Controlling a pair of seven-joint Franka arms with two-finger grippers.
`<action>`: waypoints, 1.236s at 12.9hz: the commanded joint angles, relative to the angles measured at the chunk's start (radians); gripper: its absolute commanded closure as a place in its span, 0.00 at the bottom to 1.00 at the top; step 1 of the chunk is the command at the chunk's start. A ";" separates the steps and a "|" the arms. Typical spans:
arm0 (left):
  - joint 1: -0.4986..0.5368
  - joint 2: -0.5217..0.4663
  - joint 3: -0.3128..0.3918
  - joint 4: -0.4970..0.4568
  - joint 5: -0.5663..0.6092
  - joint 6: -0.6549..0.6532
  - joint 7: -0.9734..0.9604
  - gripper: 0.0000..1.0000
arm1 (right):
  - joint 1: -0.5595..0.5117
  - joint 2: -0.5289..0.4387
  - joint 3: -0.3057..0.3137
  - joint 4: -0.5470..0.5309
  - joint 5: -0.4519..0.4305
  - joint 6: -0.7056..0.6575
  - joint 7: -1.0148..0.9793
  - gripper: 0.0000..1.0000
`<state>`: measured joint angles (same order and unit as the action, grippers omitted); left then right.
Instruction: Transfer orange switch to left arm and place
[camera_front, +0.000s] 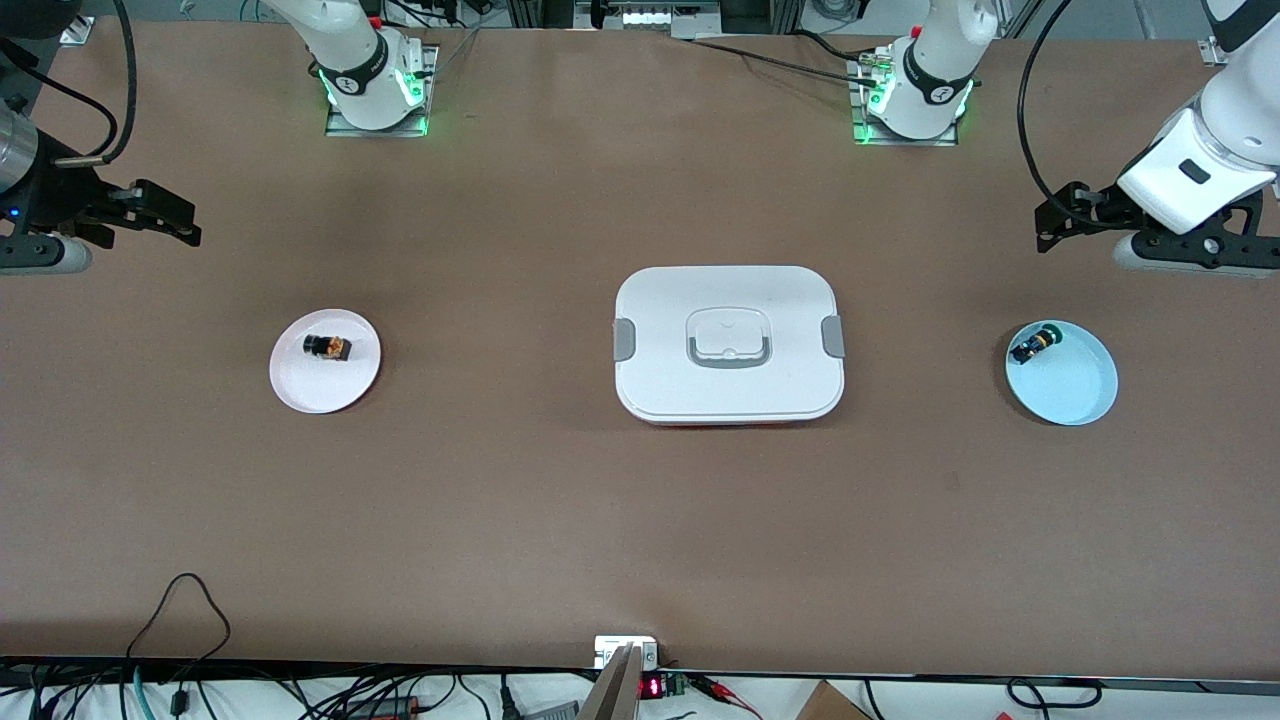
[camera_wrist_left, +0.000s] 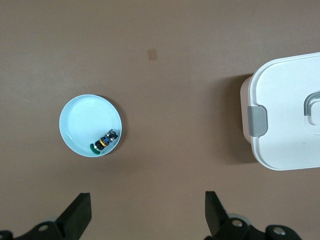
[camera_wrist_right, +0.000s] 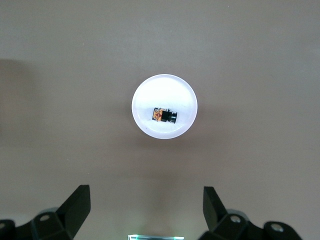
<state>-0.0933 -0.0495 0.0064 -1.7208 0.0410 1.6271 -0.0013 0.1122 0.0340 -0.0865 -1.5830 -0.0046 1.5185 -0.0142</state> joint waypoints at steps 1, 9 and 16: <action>0.000 -0.007 0.000 0.012 0.002 -0.020 -0.009 0.00 | 0.006 0.035 0.002 0.008 0.000 -0.006 -0.004 0.00; 0.001 -0.007 0.000 0.012 0.002 -0.020 -0.008 0.00 | 0.049 0.208 0.001 0.000 -0.014 0.132 0.043 0.00; 0.001 -0.007 0.000 0.012 0.002 -0.020 -0.009 0.00 | 0.053 0.403 0.001 -0.052 0.001 0.368 0.042 0.00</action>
<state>-0.0925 -0.0495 0.0069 -1.7200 0.0410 1.6271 -0.0013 0.1584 0.4059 -0.0878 -1.6107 -0.0065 1.8345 0.0080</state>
